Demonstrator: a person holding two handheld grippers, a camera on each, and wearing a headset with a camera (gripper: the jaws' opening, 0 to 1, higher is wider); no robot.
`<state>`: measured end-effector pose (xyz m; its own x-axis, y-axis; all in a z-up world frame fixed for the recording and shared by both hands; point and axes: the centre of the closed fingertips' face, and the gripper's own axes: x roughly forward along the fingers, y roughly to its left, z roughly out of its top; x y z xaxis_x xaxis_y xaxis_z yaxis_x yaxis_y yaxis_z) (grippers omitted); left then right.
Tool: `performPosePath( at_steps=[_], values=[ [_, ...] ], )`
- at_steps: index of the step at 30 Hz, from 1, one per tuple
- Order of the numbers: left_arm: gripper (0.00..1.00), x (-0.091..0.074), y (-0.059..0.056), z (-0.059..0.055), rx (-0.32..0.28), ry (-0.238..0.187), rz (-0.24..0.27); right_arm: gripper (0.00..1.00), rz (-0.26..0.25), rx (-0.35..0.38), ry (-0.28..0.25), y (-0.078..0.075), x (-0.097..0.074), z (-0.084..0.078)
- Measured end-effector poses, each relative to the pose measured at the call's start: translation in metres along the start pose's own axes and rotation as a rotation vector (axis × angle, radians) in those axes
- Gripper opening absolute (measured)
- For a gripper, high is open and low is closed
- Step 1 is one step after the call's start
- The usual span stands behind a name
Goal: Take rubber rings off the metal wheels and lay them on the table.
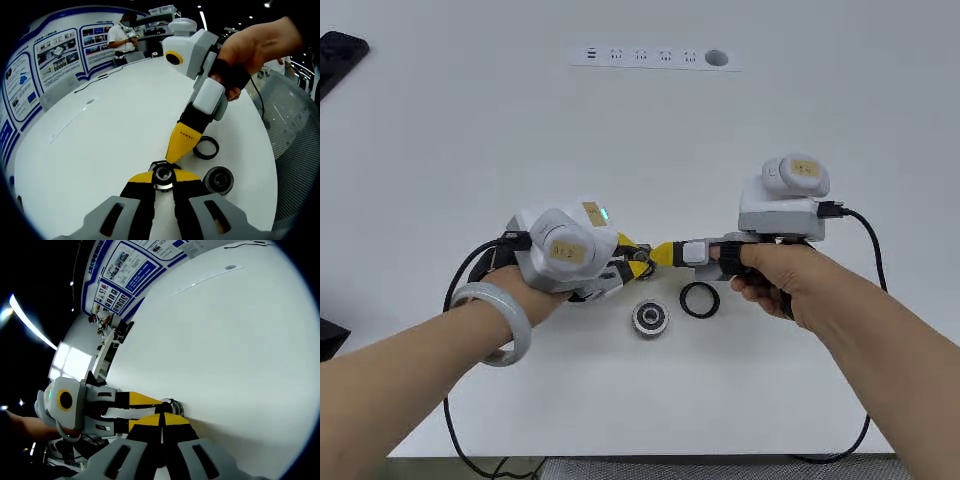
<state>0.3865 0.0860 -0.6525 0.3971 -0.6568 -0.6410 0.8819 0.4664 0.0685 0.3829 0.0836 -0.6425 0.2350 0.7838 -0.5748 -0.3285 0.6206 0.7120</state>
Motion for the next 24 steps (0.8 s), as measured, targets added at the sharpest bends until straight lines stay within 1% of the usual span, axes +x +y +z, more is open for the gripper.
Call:
performPosePath(
  at_steps=[5,6,7,8,9,10,11,13,15,21,23,24],
  values=[
    [0.13,0.000,0.000,0.000,0.001,0.001,0.000,0.02,0.006,0.005,-0.002,0.002,0.000,-0.001],
    [0.13,0.000,0.000,0.000,0.001,0.001,0.000,0.02,0.012,0.006,-0.002,0.003,-0.001,-0.001],
    [0.13,0.000,0.000,0.000,0.001,0.000,0.000,0.02,0.029,0.015,-0.011,0.007,0.000,0.000],
    [0.13,0.000,0.000,0.000,0.001,0.001,0.000,0.02,0.038,0.034,-0.004,0.009,-0.001,-0.001],
    [0.13,0.000,0.000,0.000,0.001,0.001,0.001,0.02,0.036,0.011,-0.005,0.010,-0.001,-0.001],
    [0.13,0.000,0.000,0.000,0.001,0.001,0.001,0.02,0.040,0.009,-0.008,0.011,-0.001,-0.001],
    [0.13,0.000,0.000,0.000,0.001,0.001,0.001,0.02,0.055,0.033,-0.021,0.014,-0.001,0.002],
    [0.13,0.000,0.000,0.000,0.002,0.001,0.001,0.02,0.044,0.019,-0.019,0.011,-0.002,0.001],
    [0.13,0.000,0.000,0.000,0.003,0.002,0.001,0.02,0.043,0.031,-0.021,0.010,-0.002,0.001],
    [0.14,0.000,0.000,0.000,0.004,0.000,-0.004,0.02,0.014,0.033,-0.031,0.004,-0.003,0.000],
    [0.14,0.000,0.000,0.002,0.012,-0.006,-0.002,0.02,0.009,0.035,-0.033,0.002,-0.003,-0.001],
    [0.14,0.000,0.000,0.004,0.012,-0.017,-0.002,0.02,0.008,0.035,-0.032,0.002,-0.003,-0.002]
  ],
)
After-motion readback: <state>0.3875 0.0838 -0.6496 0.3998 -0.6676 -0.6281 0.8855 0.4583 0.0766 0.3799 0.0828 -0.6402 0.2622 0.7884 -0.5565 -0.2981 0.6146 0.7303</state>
